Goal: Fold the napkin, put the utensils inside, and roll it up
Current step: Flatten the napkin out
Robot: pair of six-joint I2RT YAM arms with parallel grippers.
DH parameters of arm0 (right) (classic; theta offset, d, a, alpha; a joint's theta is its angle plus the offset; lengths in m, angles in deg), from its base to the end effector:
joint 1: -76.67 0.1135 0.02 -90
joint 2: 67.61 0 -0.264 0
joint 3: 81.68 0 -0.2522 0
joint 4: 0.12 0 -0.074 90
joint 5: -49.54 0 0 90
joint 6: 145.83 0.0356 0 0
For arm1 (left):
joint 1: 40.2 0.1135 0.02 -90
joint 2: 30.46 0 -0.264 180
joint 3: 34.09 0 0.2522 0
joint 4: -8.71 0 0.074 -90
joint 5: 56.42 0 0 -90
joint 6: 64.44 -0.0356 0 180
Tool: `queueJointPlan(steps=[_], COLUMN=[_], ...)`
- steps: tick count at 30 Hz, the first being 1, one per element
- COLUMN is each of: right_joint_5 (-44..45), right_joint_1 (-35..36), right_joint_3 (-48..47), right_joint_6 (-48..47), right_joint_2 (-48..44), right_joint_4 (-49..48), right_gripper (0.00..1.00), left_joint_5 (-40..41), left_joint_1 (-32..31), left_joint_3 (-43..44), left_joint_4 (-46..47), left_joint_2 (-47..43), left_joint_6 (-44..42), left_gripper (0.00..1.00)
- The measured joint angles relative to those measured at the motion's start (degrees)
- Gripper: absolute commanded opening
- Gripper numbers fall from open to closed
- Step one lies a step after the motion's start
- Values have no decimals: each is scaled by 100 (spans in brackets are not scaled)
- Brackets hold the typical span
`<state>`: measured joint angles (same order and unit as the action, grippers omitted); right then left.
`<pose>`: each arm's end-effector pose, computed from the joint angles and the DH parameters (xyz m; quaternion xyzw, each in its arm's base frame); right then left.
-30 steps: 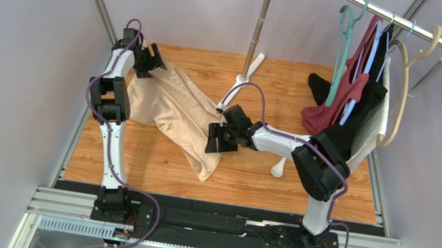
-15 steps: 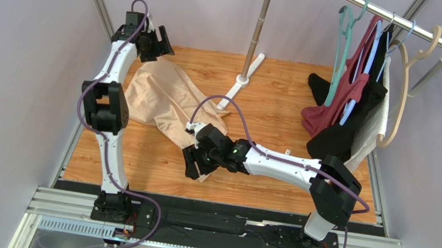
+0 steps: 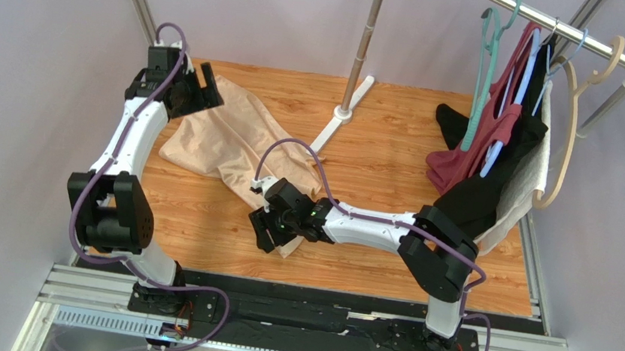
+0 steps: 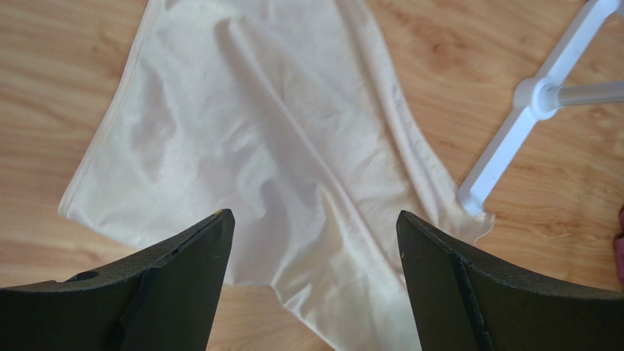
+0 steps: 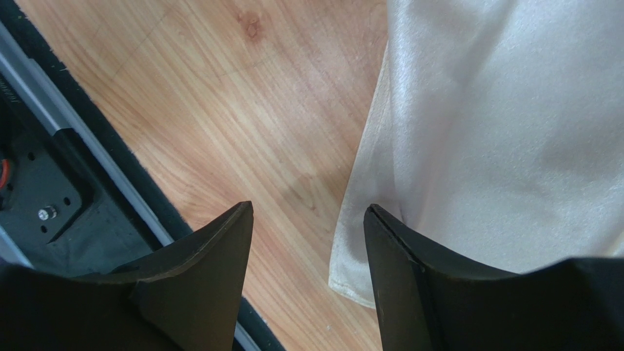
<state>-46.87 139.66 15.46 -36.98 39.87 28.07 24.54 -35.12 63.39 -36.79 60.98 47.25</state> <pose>0.1757 0.3534 0.1731 -0.3721 0.8703 0.2486 0.2059 0.3608 0.0265 0.3346 -0.1760 0.8848 -0.1320 0.4108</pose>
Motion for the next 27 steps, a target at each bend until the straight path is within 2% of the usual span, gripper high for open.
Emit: queueJointPlan(steps=[5, 9, 18, 19, 20, 27], right_joint_5=[256, 391, 973, 1005, 1023, 699], right_joint_1=[0, 7, 122, 136, 142, 227], right_joint_3=[-133, -234, -243, -221, -205, -140], right_joint_6=[-170, -243, -214, -205, -195, -120], right_joint_2=[280, 468, 505, 505, 503, 476], right_joint_4=[-87, -225, -188, -201, -214, -332], right_gripper=[58, 50, 12, 3, 0, 0], left_joint_5=[59, -55, 192, 227, 254, 472], left_joint_1=[125, 201, 538, 568, 592, 688], left_joint_3=[-1014, -1266, -1749, -1775, -1790, -1801], left_joint_4=[-63, -63, -61, -61, -63, -61], left_joint_2=[-452, -839, -1423, -1445, -1462, -1368], left_joint_6=[-7, -22, -251, -267, -275, -348], left_gripper=[92, 93, 94, 94, 94, 94])
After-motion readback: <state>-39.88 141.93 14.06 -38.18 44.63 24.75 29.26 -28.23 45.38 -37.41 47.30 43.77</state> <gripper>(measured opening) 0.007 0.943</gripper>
